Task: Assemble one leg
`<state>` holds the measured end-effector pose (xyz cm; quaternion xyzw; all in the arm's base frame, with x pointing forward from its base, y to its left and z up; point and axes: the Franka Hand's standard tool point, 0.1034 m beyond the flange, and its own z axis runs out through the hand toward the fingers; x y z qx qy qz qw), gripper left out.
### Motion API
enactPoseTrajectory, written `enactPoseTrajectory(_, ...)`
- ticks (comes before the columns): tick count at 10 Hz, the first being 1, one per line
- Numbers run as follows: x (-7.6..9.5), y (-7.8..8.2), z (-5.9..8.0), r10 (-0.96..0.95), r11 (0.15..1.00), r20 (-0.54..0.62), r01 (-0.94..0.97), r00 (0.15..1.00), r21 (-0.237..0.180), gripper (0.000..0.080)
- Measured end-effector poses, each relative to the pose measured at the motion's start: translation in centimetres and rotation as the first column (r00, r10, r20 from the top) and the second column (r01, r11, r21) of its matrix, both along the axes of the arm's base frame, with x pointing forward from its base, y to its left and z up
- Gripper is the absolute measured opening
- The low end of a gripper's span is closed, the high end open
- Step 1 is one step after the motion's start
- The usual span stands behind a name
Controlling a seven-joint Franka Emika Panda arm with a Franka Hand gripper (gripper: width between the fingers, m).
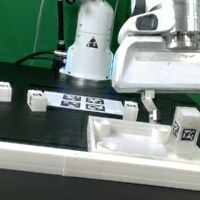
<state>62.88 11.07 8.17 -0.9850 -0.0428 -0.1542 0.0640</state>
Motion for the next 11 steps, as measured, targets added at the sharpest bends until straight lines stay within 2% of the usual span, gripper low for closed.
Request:
enactPoseTrajectory(3, -0.29, 0.27, 0.1, 0.024, 1.0, -0.179, -0.021, 0.984, 0.014, 0.0649)
enactPoseTrajectory(5, -0.94, 0.48, 0.03, 0.053, 0.998, -0.351, -0.045, 0.935, 0.031, 0.0649)
enactPoseTrajectory(6, -0.84, 0.52, 0.1, 0.058, 0.998, -0.374, -0.049, 0.926, 0.035, 0.0649)
enactPoseTrajectory(8, -0.77, 0.5, 0.01, 0.057, 0.998, -0.368, -0.047, 0.928, 0.034, 0.0385)
enactPoseTrajectory(9, -0.77, 0.49, 0.0, 0.057, 0.998, -0.368, -0.047, 0.928, 0.034, 0.0385)
enactPoseTrajectory(10, -0.74, 0.15, -0.05, 0.053, 0.999, -0.368, -0.045, 0.928, 0.03, 0.0297)
enactPoseTrajectory(11, -0.75, 0.13, -0.06, 0.043, 0.999, -0.37, -0.035, 0.928, 0.03, 0.0296)
